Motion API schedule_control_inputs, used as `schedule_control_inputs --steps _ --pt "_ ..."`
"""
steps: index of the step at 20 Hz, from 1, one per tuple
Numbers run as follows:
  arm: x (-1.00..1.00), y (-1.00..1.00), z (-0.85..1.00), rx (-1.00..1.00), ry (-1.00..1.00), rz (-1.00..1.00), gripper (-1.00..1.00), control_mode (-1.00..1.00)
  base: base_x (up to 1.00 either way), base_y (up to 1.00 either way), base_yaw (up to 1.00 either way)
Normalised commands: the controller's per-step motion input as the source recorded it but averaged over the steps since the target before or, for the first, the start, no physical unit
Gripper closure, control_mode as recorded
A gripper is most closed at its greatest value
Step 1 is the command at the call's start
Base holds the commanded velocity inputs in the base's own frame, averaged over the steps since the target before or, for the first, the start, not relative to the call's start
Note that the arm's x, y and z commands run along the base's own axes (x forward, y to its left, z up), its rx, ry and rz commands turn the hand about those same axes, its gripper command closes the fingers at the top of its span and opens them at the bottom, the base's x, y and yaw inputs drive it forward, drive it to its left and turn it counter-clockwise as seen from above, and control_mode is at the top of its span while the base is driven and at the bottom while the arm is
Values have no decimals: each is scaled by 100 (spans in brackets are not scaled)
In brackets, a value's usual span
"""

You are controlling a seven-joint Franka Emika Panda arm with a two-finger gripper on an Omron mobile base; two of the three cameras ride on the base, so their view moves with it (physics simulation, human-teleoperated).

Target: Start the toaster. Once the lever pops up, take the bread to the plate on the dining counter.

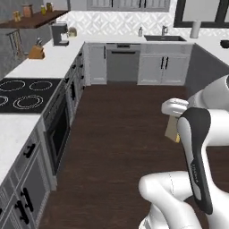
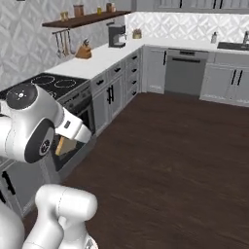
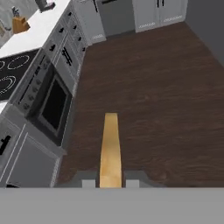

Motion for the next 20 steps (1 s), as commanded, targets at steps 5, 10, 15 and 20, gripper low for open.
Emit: schedule_control_inputs --steps 5,10,15,20 --pt "0 0 0 0 0 0 100 100 90 -17 -45" --pt "0 0 0 0 0 0 100 100 100 -4 -34" --pt "0 0 0 0 0 0 100 100 100 -15 -23" --pt "0 0 0 0 0 0 100 100 100 -50 -13"
